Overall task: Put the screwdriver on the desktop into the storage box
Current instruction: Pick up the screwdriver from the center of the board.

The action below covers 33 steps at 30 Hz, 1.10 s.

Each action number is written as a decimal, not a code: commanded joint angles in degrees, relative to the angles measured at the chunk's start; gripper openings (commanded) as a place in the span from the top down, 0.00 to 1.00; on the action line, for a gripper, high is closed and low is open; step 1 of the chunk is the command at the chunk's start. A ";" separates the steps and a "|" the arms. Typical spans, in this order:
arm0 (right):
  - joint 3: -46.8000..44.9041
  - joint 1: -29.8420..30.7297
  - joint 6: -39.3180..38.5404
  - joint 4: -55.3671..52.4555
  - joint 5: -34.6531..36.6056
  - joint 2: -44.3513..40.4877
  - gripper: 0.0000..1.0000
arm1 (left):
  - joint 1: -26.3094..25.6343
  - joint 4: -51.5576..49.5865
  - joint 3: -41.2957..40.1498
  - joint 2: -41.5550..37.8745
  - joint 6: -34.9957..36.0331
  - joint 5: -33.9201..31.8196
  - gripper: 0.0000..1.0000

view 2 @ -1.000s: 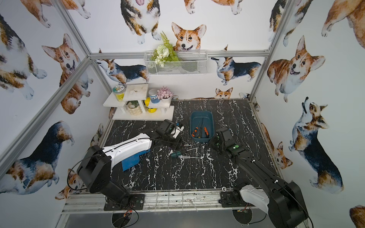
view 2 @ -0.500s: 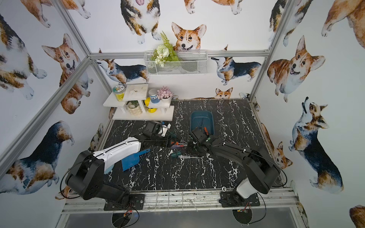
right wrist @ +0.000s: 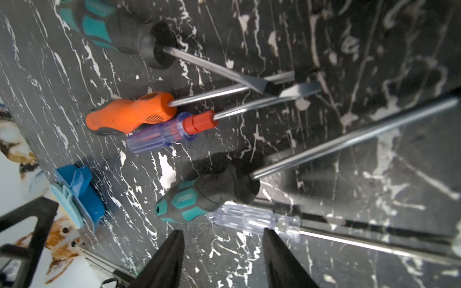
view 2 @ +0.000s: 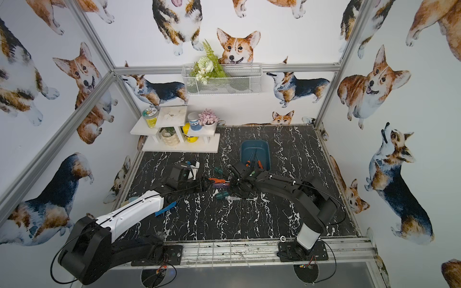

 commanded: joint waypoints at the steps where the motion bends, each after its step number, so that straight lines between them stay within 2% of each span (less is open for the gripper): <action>1: 1.08 0.49 9.40 -2.15 2.37 -0.45 0.45 | 0.14 1.26 -1.90 -3.08 -2.38 -3.39 0.41; 6: 2.96 0.69 16.45 -3.56 2.87 1.59 0.50 | 0.62 0.69 -5.14 -8.74 -3.92 -6.16 0.41; 9: 3.93 0.74 18.16 -2.37 2.23 3.23 0.54 | 1.11 0.21 -6.70 -11.97 -4.99 -7.26 0.40; 20: 8.18 0.97 20.45 -4.39 1.95 8.65 0.56 | 4.01 -1.86 -8.80 -18.22 -5.66 -8.37 0.38; 27: 11.40 1.11 21.08 -6.41 5.33 10.80 0.56 | 5.87 -2.20 -9.58 -19.77 -5.94 -8.50 0.37; 33: 13.68 1.24 21.42 -8.47 5.30 13.85 0.57 | 7.06 -3.09 -9.86 -20.16 -5.61 -8.23 0.37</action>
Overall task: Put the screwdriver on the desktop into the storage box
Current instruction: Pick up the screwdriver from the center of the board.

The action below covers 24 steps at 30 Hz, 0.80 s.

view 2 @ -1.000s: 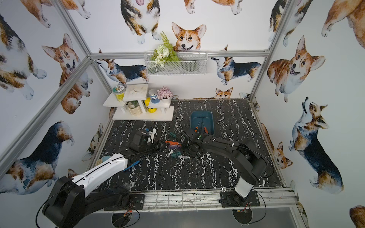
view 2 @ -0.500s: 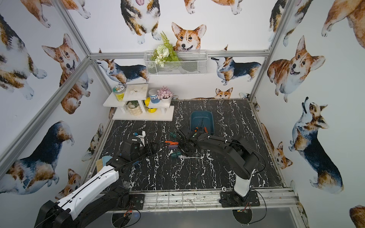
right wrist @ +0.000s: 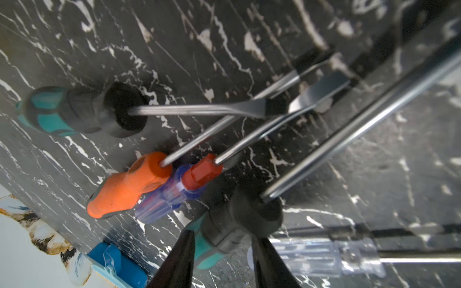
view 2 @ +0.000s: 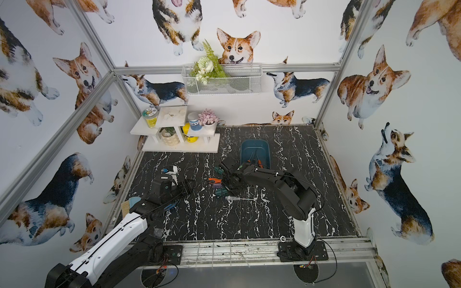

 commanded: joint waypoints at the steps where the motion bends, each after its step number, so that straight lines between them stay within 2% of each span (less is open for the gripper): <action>1: 0.61 0.06 1.36 -3.03 1.26 1.10 0.57 | 0.48 -0.71 -0.31 -0.38 0.54 -0.20 0.37; 15: 1.05 0.64 2.09 -2.20 1.52 3.92 0.57 | 0.98 -1.59 0.28 -0.84 0.13 -1.15 0.37; 20: 0.81 0.75 2.51 -2.80 2.60 2.75 0.67 | 0.99 -1.99 0.39 -1.44 -0.05 -1.42 0.37; 24: -0.12 0.84 3.18 -2.66 3.11 0.94 0.70 | 0.99 -2.06 0.85 -1.03 0.04 -1.50 0.38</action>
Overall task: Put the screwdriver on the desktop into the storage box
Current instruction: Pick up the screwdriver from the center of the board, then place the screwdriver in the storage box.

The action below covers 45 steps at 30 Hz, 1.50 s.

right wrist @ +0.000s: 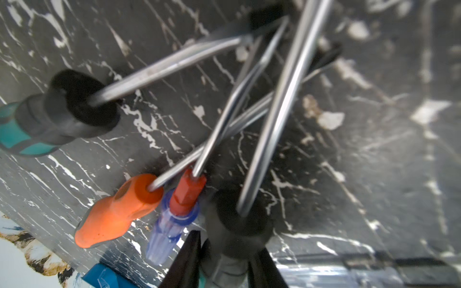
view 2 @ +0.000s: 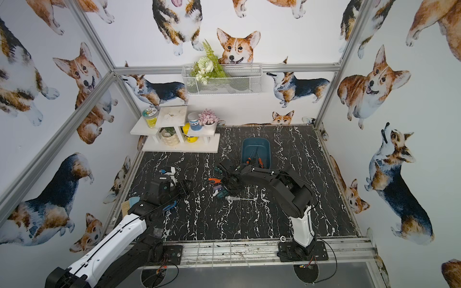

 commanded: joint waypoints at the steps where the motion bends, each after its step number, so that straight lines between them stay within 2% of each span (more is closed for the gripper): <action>1: -0.84 0.16 0.94 -2.93 1.36 -1.40 0.71 | 0.07 -0.14 0.94 0.33 0.08 -0.58 0.38; 9: -5.89 0.66 4.24 -1.36 2.02 -9.57 0.82 | 0.07 0.37 3.09 3.26 1.21 -0.11 0.38; 16: -14.87 0.98 10.31 0.61 0.03 -20.49 0.83 | 0.07 1.50 5.41 6.78 2.26 0.73 0.39; 20: -17.94 0.89 12.23 -1.88 3.69 -27.75 0.85 | 0.07 2.52 6.30 9.07 2.63 1.49 0.39; 24: -16.91 -1.54 7.68 -4.27 8.60 -32.55 0.88 | 0.07 4.28 7.20 11.93 2.48 2.23 0.39; 28: -13.41 -7.37 -6.37 -3.81 9.62 -33.01 0.87 | 0.05 6.28 8.03 14.94 1.74 3.50 0.40; 30: -11.62 -12.24 -15.10 -3.07 7.21 -32.10 0.85 | 0.06 6.37 8.34 15.72 1.92 3.94 0.40; 34: -4.06 -22.97 -38.23 -3.39 -1.06 -26.26 0.87 | 0.03 7.09 8.25 15.68 2.28 4.96 0.40; 37: 5.12 -27.01 -52.01 -9.77 -5.22 -18.34 0.87 | -0.25 7.58 7.81 15.39 2.87 5.84 0.40; 40: 14.73 -27.35 -61.49 -17.35 -5.19 -10.19 0.88 | -0.51 7.41 7.64 15.44 3.47 6.40 0.39; 45: 21.21 -27.37 -64.62 -20.31 -4.06 -2.58 0.92 | -1.19 6.29 8.24 15.56 5.16 6.58 0.38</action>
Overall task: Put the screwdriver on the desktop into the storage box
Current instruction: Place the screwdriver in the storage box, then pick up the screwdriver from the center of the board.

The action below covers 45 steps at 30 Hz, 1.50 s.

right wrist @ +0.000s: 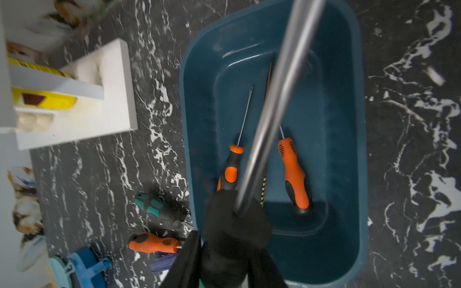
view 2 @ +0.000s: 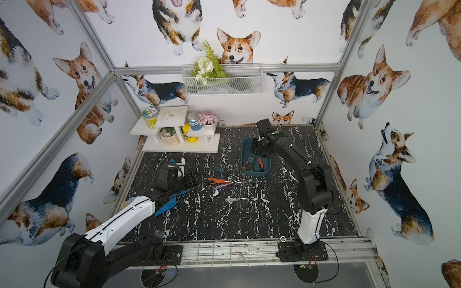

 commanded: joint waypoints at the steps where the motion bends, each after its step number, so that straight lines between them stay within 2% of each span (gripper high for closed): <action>1: 2.75 0.02 -7.33 -4.95 0.62 3.07 0.91 | -0.45 0.16 0.56 0.11 2.18 0.50 0.38; 7: 8.20 0.02 -9.36 -6.32 4.06 10.38 0.90 | -2.45 -1.16 1.36 0.96 4.70 0.37 0.38; 10: 11.89 0.02 -11.36 -9.77 8.79 14.05 0.90 | -3.95 -2.32 2.06 1.74 6.29 -0.18 0.39; 14: 12.29 0.02 -12.94 -11.63 14.03 16.07 0.90 | -6.59 -3.10 2.90 2.56 7.40 -1.58 0.39; 18: 12.27 0.15 -13.10 -12.19 15.15 17.70 0.87 | -9.09 -2.96 3.59 3.78 7.40 -2.34 0.39; 20: 12.49 0.41 -13.17 -12.17 14.57 18.56 0.82 | -10.61 -3.05 4.23 4.57 7.73 -2.85 0.39; 25: 14.48 1.61 -13.04 -12.34 14.85 20.01 0.58 | -14.93 -3.44 6.20 6.31 9.36 -4.07 0.38; 28: 16.43 2.17 -12.75 -12.24 14.70 18.98 0.52 | -17.92 -3.96 7.00 7.69 11.26 -4.66 0.38; 31: 16.33 3.14 -12.49 -10.05 15.58 14.49 0.49 | -21.28 -4.25 9.73 9.44 14.05 -4.59 0.38; 34: 11.54 4.21 -10.48 -4.61 18.61 5.91 0.48 | -25.32 -4.83 11.28 11.79 18.19 -4.63 0.37; 36: 3.35 5.08 -9.62 2.78 18.57 -2.31 0.48 | -27.71 -5.56 12.32 13.80 20.56 -4.78 0.37; 40: -16.62 5.38 -4.96 19.18 13.75 -19.94 0.45 | -30.15 -7.16 14.99 18.83 23.78 -2.59 0.39; 45: -32.13 4.72 2.79 24.71 10.41 -32.36 0.46 | -32.42 -13.77 20.72 26.27 27.89 -3.49 0.40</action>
